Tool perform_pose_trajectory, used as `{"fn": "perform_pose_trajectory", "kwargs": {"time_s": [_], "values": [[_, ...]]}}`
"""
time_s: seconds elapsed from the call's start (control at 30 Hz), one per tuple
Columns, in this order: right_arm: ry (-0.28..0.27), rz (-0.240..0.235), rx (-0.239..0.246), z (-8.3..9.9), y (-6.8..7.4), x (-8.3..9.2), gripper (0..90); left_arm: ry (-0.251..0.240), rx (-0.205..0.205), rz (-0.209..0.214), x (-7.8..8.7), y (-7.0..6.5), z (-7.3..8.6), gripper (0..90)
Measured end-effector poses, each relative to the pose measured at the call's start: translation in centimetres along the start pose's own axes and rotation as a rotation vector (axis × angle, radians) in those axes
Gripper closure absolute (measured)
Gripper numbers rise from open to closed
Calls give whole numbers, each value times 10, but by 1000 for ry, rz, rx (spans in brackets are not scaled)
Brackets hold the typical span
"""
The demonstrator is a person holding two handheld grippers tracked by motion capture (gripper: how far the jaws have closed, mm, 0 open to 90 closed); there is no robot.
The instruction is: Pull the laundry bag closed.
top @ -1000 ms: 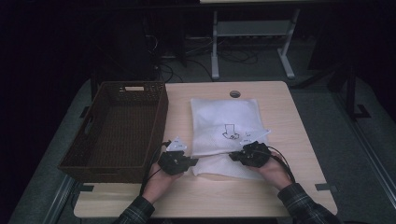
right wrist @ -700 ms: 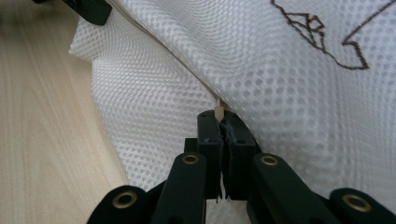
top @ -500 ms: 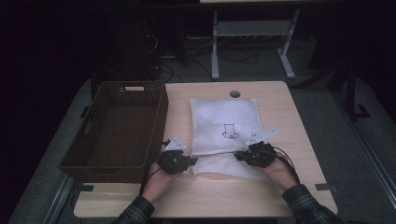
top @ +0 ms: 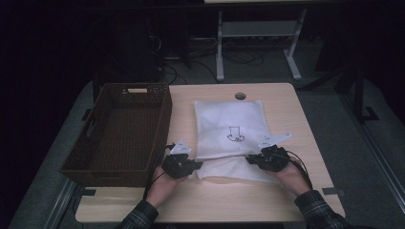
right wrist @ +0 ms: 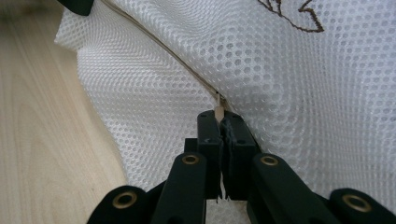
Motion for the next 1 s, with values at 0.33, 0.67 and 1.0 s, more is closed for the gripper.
{"fn": "perform_pose_trajectory", "kwargs": {"time_s": [0.33,0.67,1.0], "values": [[3,9,-17,5,-4,4,869,1,2,1,0,0,1,841],[4,13,-15,7,-5,4,869,0,3,8,-2,-1,1,841],[14,32,-42,14,-14,7,870,-5,14,4,-2,2,1,841]]}}
Point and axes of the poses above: each handheld gripper's, and its own axes: x roughly backward along the jaws, z roughly out of its underside, y roughly to its left, the point moved 7 cm from there along -x, roughly forward along the jaws, and after that the axes turned 14 degrees about z, right-handed, at the moved point
